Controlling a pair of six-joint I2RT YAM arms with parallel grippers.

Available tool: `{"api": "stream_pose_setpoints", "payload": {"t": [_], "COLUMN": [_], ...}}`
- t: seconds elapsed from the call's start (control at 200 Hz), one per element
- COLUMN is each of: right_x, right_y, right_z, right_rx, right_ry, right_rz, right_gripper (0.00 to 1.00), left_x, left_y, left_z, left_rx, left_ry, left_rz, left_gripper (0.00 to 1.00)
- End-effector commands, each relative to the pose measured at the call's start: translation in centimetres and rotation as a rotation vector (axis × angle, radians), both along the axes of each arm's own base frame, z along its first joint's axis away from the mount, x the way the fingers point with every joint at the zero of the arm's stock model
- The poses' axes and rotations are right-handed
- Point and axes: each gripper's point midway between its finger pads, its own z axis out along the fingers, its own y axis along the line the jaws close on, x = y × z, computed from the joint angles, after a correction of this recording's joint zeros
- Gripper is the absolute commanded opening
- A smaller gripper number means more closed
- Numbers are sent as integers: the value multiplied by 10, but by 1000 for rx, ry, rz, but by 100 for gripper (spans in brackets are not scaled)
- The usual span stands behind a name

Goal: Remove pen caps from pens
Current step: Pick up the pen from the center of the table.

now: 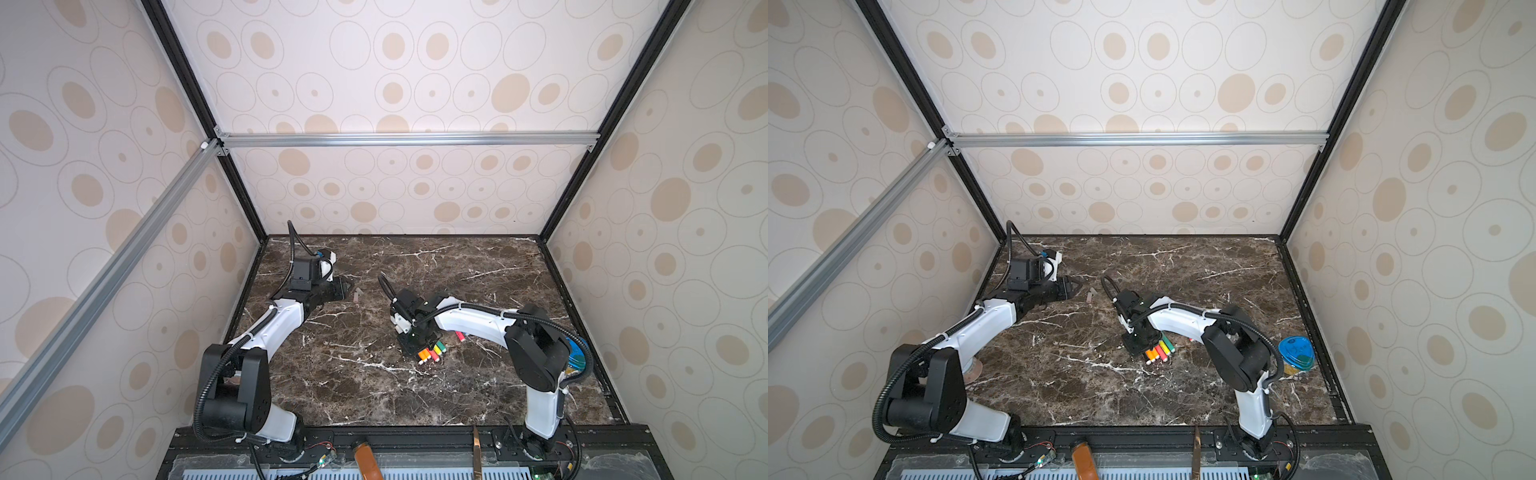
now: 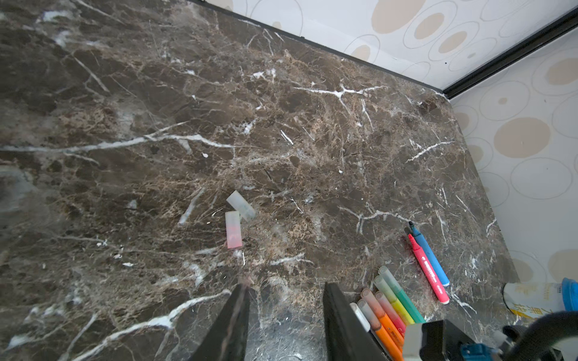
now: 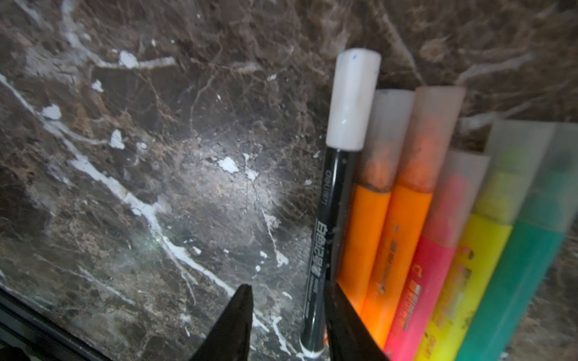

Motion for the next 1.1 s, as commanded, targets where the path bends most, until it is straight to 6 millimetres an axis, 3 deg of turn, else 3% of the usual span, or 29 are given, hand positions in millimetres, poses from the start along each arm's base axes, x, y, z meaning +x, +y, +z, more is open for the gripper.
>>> {"api": "stream_pose_setpoints", "payload": {"t": [0.0,0.375,0.6,0.825,1.095], "right_x": [6,5,2,1,21], "right_y": [0,-3,0,27,35], "right_z": [-1,-23,-22,23,81], "right_rx": [-28,-76,-60,125,307], "right_ry": [-17,5,6,-34,-107], "right_rz": [-9,-6,7,52,10], "right_gripper": [41,34,14,2,0], "left_x": [6,8,7,5,-7], "left_y": [1,1,2,-2,-26], "left_z": [16,17,20,20,33], "left_rx": [-9,-9,-5,-30,-129], "left_ry": [-62,-69,-77,-75,-99], "left_rz": [23,20,29,10,-88], "left_gripper": [40,40,40,40,39]}}
